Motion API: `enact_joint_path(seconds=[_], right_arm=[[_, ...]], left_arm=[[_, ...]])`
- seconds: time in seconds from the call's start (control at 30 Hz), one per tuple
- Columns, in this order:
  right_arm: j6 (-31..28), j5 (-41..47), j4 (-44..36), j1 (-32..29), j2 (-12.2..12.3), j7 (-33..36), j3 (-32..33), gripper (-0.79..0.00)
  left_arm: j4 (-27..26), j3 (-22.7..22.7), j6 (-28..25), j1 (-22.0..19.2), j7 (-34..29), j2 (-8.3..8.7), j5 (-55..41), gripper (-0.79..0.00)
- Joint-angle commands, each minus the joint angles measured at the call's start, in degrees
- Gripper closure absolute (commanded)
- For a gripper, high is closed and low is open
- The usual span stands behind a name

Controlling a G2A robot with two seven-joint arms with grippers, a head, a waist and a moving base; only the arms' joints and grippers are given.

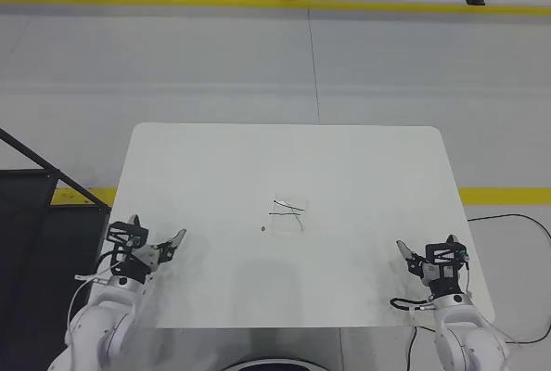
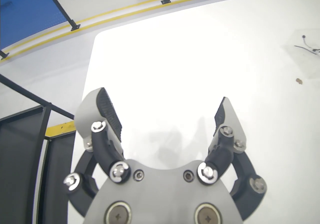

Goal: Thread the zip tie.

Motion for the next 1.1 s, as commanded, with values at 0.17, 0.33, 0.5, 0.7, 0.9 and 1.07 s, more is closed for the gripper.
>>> enact_joint_path(seconds=[0.17,0.33,0.5,0.7,0.9,1.07], right_arm=[[0.0,0.0,0.0,0.0,0.0,0.0,0.0,-0.785],[0.0,0.0,0.0,0.0,0.0,0.0,0.0,-0.785],[0.0,0.0,0.0,0.0,0.0,0.0,0.0,-0.785],[0.0,0.0,0.0,0.0,0.0,0.0,0.0,-0.785],[0.0,0.0,0.0,0.0,0.0,0.0,0.0,-0.785],[0.0,0.0,0.0,0.0,0.0,0.0,0.0,-0.785]], left_arm=[[-5.3,-2.3,-13.7,0.5,-8.8,0.61,-8.8,-0.785],[-7.7,-4.5,-21.3,-1.7,-20.4,1.09,-23.1,-0.785],[-8.5,-5.0,-23.0,-5.2,-32.7,1.62,-36.2,-0.785],[-8.5,-5.3,-22.9,-6.2,-35.0,1.78,-38.1,-0.785],[-8.3,-5.2,-22.8,-6.1,-35.0,1.77,-38.3,-0.785],[-7.0,-2.8,-18.4,-8.7,-44.3,1.88,-52.9,-0.785]])
